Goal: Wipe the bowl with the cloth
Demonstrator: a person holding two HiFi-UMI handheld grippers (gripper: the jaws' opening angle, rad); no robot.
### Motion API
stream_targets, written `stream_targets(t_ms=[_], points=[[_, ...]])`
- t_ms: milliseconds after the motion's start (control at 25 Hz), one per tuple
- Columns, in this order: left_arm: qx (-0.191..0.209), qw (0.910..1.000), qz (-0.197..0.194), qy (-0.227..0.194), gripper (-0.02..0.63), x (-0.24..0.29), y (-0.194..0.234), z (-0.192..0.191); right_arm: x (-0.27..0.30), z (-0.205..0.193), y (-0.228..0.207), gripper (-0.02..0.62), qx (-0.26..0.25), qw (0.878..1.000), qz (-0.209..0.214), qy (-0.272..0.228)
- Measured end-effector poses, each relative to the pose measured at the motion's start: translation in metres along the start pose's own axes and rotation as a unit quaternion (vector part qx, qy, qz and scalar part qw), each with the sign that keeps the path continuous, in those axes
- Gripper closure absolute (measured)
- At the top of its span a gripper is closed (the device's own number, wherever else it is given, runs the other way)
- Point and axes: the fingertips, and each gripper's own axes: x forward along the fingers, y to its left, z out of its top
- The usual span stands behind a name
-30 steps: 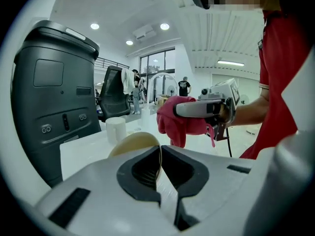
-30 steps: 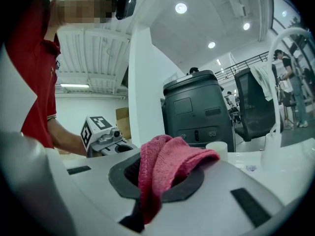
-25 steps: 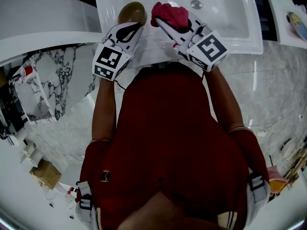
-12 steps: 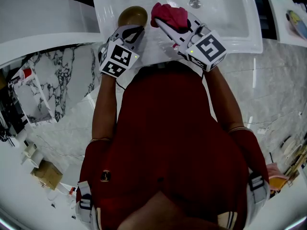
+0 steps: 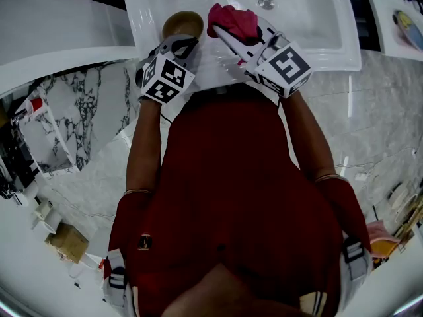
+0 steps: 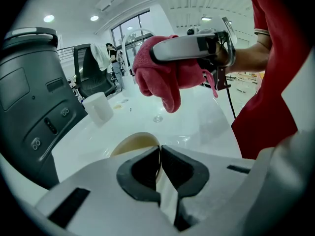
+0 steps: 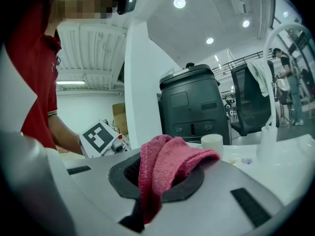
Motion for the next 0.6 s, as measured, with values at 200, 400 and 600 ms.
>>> stream_targets(t_ms=[200,400,600], points=[[0.001,1.0000,-0.006,0.003,0.584,0.0025,-0.0006,-0.0025,0.0007,-0.0017,-0.0007,0.566,0.001,1.000,-0.002,0.004],[0.003,0.9999,-0.012,0.004,0.584,0.0015,-0.0008,-0.0051,0.0041,-0.0027,0.0024,0.566,0.002,1.000,-0.001,0.006],[0.013,0.9997,-0.018,0.012,0.584,0.0035,-0.0041,-0.0061,0.0049,-0.0031,0.0020,0.566,0.002,1.000,0.000,0.007]])
